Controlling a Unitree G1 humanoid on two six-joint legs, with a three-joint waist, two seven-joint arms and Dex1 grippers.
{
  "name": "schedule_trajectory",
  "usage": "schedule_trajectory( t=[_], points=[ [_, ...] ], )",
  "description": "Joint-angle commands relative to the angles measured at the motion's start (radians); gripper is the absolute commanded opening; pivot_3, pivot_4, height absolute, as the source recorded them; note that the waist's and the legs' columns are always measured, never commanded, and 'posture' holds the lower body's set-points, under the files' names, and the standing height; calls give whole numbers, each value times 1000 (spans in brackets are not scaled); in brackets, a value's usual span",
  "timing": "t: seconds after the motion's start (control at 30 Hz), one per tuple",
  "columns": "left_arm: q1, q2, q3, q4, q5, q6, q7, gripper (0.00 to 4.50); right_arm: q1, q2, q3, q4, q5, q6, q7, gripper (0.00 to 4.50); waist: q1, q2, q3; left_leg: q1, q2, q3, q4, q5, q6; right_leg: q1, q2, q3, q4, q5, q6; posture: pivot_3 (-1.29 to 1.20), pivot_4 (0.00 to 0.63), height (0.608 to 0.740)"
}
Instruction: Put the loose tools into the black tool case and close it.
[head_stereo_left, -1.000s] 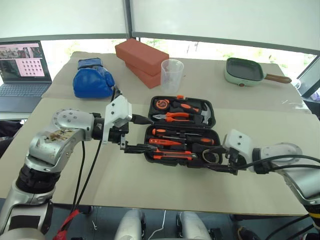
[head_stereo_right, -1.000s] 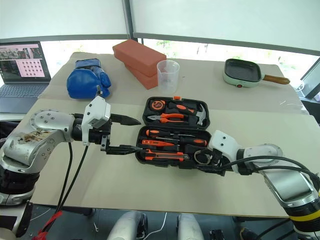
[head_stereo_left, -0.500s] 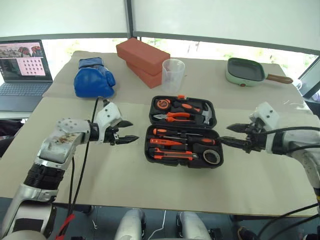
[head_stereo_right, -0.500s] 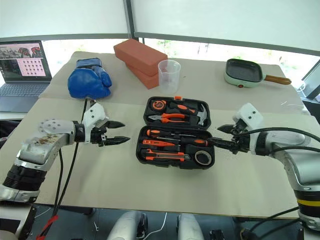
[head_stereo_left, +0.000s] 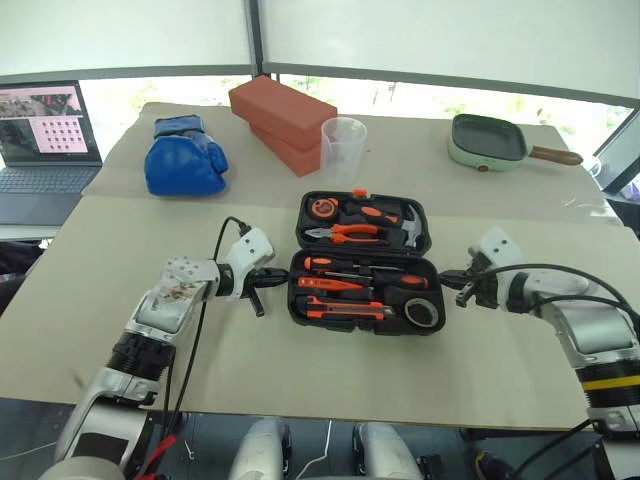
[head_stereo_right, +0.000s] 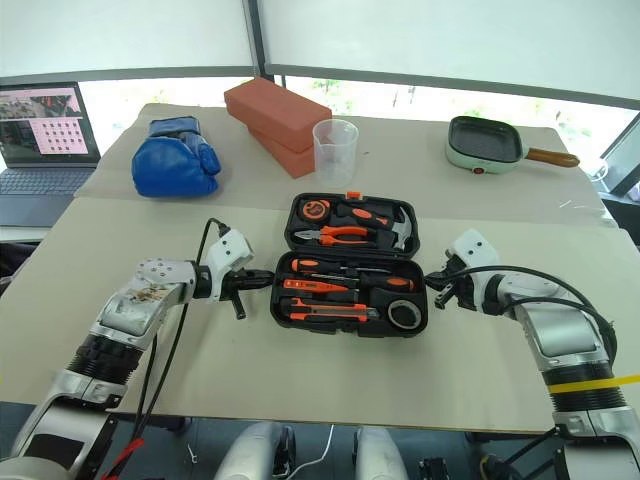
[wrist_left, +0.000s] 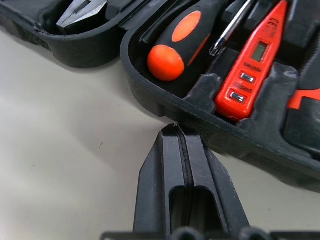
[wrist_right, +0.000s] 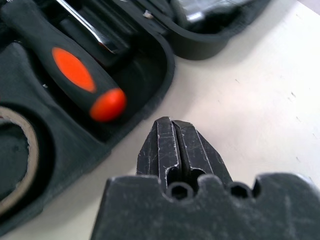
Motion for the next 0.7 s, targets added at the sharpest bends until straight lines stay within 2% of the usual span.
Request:
schedule_trajectory(
  t=[0.03, 0.17, 0.43, 0.57, 0.7],
  points=[
    [-1, 1, 16, -109, -56, 3, -62, 0, 1, 9, 12, -114, 31, -16, 58, 63, -1, 0, 0, 0, 0, 0, 0, 0, 0, 0, 0, 0, 0, 0, 0, 0, 150, 738],
    [44, 32, 32, -190, -98, 37, -115, 0, 52, -14, 1, -176, 37, -10, 86, 63, -5, 0, 0, 0, 1, 0, -1, 0, 0, -1, 0, 0, 0, 0, 0, 0, 150, 738],
    [237, 155, 93, -494, -193, 149, -152, 0, 240, -76, -51, -372, 56, 43, 98, 63, -1, 0, 0, -1, 3, 0, -2, -1, 1, -1, -1, 0, -2, 0, 0, 0, 150, 738],
    [331, 213, 101, -556, -184, 148, -150, 0, 338, -83, -101, -464, 72, 68, 82, 63, 0, 0, 0, 0, 3, -1, -2, -1, 0, 0, -1, 0, -2, 0, 0, 0, 150, 738],
    [388, 227, 125, -552, -182, 143, -126, 0, 406, -81, -138, -508, 67, 80, 56, 63, 1, 0, 0, 1, 3, -1, -2, -1, 0, 0, -1, 0, -2, 0, 0, 0, 150, 738]
  ],
)
